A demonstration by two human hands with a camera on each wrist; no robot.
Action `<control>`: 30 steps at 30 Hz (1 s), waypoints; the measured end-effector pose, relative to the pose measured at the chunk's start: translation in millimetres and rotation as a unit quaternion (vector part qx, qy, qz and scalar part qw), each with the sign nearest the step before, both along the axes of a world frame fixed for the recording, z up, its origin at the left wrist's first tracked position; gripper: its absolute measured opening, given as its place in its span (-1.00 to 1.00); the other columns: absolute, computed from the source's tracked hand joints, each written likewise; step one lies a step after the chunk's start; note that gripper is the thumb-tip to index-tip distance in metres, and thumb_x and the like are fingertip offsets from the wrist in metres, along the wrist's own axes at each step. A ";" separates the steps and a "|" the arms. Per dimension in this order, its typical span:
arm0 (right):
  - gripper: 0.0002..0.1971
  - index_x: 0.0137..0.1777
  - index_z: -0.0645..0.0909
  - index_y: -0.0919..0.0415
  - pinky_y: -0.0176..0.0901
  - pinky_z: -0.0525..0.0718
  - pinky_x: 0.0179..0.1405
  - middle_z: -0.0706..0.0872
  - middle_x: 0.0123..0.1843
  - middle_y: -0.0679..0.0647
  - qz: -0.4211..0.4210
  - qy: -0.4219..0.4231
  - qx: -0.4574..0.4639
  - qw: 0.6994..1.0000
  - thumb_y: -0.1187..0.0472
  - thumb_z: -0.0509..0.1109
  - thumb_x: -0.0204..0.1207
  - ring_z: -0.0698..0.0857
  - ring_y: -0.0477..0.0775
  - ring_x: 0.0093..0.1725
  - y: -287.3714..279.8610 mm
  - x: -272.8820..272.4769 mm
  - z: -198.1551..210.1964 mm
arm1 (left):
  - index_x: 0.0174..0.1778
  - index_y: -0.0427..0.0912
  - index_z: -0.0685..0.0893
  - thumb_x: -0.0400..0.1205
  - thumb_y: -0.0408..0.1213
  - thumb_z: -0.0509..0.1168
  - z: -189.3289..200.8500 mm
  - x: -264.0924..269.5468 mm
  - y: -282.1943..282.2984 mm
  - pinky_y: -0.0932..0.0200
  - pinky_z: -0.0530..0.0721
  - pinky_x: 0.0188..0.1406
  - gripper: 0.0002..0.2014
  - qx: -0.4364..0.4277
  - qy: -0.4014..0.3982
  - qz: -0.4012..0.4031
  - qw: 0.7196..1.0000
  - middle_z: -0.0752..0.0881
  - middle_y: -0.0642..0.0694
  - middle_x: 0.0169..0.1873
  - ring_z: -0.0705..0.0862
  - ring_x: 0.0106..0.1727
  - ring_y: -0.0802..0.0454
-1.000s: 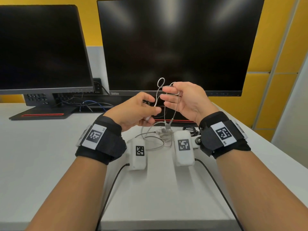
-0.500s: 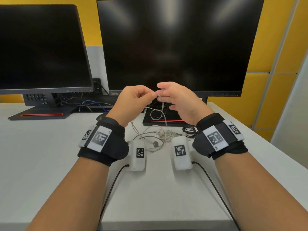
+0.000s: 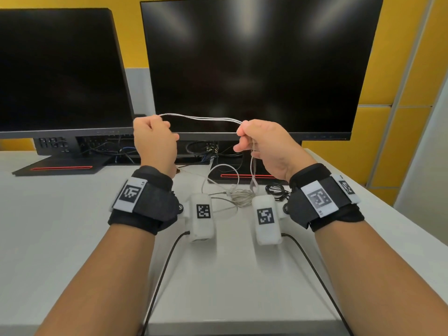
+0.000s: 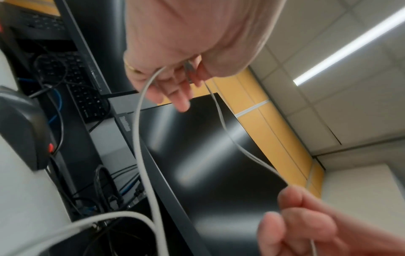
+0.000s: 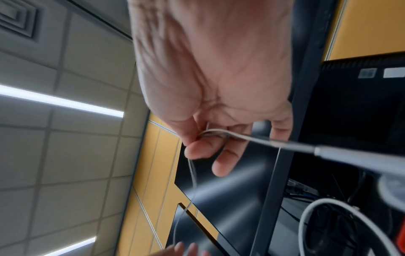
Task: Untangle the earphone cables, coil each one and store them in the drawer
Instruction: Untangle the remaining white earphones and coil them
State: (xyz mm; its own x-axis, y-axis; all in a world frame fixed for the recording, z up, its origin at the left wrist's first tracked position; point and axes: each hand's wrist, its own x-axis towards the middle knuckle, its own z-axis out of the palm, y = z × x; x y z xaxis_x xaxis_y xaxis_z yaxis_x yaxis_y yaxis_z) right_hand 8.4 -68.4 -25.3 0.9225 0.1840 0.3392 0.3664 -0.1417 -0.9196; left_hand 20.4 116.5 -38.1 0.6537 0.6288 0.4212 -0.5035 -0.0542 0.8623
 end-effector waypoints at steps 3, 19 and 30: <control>-0.74 -0.16 0.64 0.11 -0.09 0.55 0.19 0.52 -0.49 -0.03 -0.015 -0.033 0.005 0.999 0.23 0.17 0.70 0.65 -0.09 -0.35 1.2 4.0 -2.2 | 0.01 -0.06 0.46 0.75 -0.29 0.02 -1.7 -3.7 -6.2 0.23 0.51 -0.14 -0.88 0.079 0.030 -0.053 0.995 0.52 0.07 -0.14 0.54 -0.12 0.15; -0.75 0.05 0.68 0.23 -0.28 0.41 -0.47 0.41 -0.51 -0.06 0.077 -0.049 -0.020 0.996 0.15 0.20 0.74 0.36 -0.14 -0.51 2.7 6.3 -9.2 | 0.28 -0.04 0.62 0.71 -0.11 0.23 -3.3 -17.9 -21.8 0.42 0.58 0.19 -0.75 0.359 0.004 -0.217 0.908 0.71 0.07 0.10 0.65 0.16 0.30; -0.72 -0.14 0.59 0.21 0.20 0.58 0.01 0.43 -0.60 -0.06 0.170 0.004 -0.046 0.984 0.11 0.18 0.75 0.49 -0.04 -0.59 0.7 -0.7 -10.2 | -0.22 -0.06 0.48 0.71 -0.16 0.14 -0.9 -2.3 -7.1 0.24 0.37 -0.52 -0.82 0.142 0.005 -0.106 0.984 0.38 0.01 -0.44 0.36 -0.46 0.13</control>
State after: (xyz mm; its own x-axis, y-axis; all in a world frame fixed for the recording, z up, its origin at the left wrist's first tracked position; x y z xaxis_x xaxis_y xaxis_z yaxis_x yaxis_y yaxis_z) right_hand 7.7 -67.7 -35.5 0.8053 0.5119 0.2990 0.3993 -0.0956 -0.9118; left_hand 18.1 109.4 -39.0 0.7621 0.3366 0.5530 -0.5210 -0.1883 0.8325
